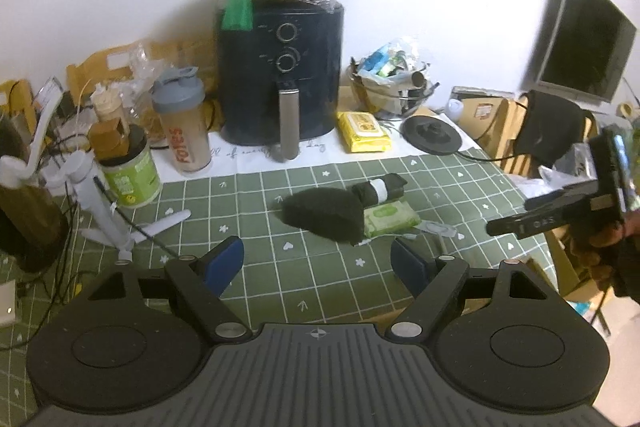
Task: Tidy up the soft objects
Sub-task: 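Withdraw both open grippers from the box back over the table, then reach the left gripper down to the black foam wedge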
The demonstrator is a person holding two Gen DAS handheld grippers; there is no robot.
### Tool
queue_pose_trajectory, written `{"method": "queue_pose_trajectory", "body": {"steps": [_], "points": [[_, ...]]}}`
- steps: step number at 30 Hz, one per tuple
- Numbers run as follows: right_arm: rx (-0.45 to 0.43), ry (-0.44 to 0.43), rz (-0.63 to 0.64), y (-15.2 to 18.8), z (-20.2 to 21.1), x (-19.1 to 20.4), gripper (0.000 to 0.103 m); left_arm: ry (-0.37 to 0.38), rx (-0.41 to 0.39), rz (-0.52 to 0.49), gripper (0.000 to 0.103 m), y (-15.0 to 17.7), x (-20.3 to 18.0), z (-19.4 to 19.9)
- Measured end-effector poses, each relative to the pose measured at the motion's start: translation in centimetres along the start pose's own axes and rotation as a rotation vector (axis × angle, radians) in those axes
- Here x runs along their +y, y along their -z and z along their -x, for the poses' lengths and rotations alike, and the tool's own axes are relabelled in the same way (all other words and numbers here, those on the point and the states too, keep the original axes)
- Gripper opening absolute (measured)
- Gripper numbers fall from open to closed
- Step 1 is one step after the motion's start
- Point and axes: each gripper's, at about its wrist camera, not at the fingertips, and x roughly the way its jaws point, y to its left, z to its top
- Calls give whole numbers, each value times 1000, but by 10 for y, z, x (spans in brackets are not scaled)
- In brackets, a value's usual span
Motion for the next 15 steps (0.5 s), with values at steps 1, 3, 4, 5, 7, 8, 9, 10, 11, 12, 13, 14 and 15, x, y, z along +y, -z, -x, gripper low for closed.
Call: {"method": "queue_pose_trajectory", "body": {"steps": [1, 3, 4, 5, 7, 8, 9, 10, 11, 12, 13, 14, 15], "points": [[5, 9, 8, 1, -4, 0, 103, 7, 1, -7, 81, 0, -1, 0], [11, 28, 21, 2, -12, -1, 103, 21, 10, -13, 81, 1, -1, -3], [12, 34, 24, 4, -16, -2, 103, 25, 16, -13, 81, 1, -1, -4], [13, 37, 25, 6, -20, -3, 103, 30, 23, -14, 81, 1, -1, -7], [22, 28, 25, 9, -28, -5, 103, 36, 38, -17, 81, 2, -1, -11], [30, 19, 29, 10, -32, -5, 103, 35, 46, -17, 81, 2, -1, -13], [41, 9, 37, 12, -37, -5, 103, 31, 55, -16, 81, 2, 0, -16], [49, 1, 49, 14, -40, -3, 103, 29, 65, -15, 81, 2, 0, -19], [55, -8, 63, 16, -43, -2, 103, 31, 74, -15, 81, 2, 1, -21], [60, -14, 74, 18, -46, 0, 103, 35, 80, -15, 81, 2, 2, -23], [68, -17, 75, 19, -49, 0, 103, 38, 83, -15, 81, 1, 3, -26], [78, -24, 73, 20, -53, 0, 103, 40, 86, -16, 81, 0, 4, -27], [86, -32, 66, 20, -56, 0, 103, 45, 90, -18, 81, 0, 4, -29]]}}
